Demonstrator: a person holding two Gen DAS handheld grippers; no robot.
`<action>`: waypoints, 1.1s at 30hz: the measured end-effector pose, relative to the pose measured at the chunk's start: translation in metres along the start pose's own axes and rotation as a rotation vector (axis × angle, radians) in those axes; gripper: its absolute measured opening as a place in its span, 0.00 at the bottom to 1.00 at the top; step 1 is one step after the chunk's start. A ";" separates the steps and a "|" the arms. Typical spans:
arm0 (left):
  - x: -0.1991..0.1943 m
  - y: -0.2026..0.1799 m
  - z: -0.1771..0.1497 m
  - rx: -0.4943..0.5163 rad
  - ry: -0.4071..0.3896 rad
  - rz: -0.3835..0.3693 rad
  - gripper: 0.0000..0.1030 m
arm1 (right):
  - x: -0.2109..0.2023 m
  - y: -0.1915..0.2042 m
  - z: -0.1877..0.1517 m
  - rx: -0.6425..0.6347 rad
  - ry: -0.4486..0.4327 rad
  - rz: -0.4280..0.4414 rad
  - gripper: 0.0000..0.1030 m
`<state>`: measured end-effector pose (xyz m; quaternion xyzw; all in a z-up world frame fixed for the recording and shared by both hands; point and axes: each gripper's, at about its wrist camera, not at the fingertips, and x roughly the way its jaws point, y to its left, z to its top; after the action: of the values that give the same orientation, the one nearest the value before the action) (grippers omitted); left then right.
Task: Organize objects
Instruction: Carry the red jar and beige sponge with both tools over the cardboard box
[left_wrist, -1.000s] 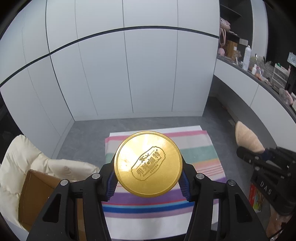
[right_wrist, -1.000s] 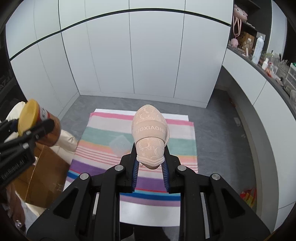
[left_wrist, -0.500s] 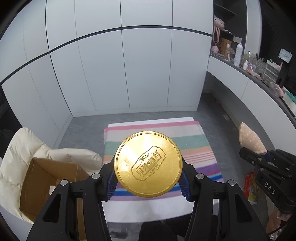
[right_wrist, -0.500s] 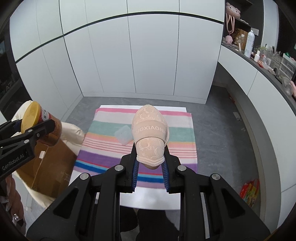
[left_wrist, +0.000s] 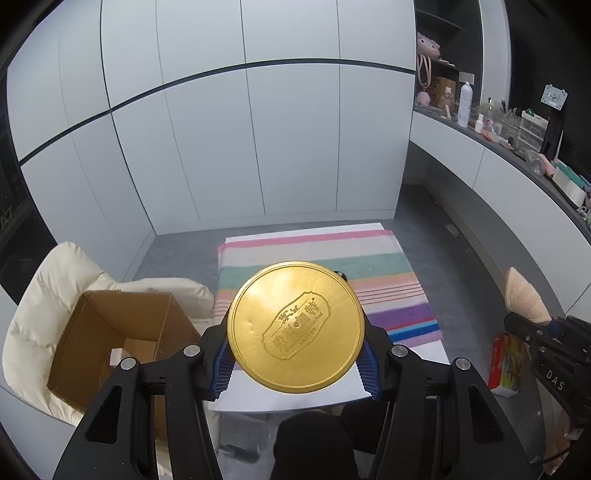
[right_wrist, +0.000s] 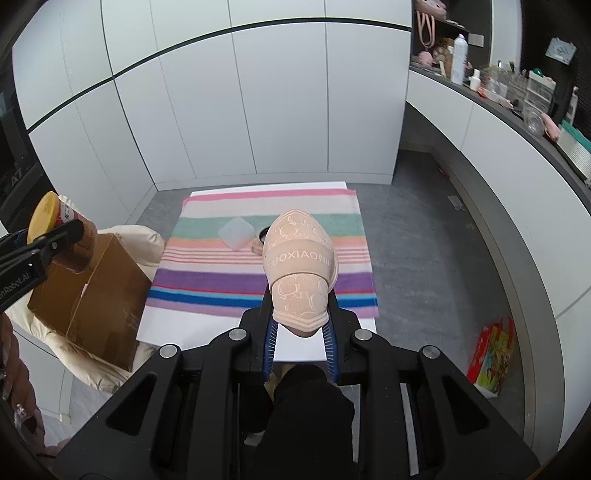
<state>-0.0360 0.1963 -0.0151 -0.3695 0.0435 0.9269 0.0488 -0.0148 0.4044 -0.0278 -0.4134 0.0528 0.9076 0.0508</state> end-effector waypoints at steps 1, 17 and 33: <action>-0.002 0.001 -0.002 -0.013 -0.007 0.003 0.55 | 0.000 -0.002 -0.003 0.003 0.005 -0.002 0.22; 0.002 0.010 -0.013 -0.046 0.036 0.003 0.55 | -0.007 -0.001 -0.017 -0.003 0.021 0.043 0.22; -0.005 0.057 -0.028 -0.129 0.052 0.110 0.55 | -0.003 0.050 -0.016 -0.096 0.034 0.127 0.22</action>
<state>-0.0202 0.1358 -0.0298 -0.3927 0.0050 0.9193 -0.0275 -0.0078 0.3525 -0.0332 -0.4264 0.0364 0.9034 -0.0277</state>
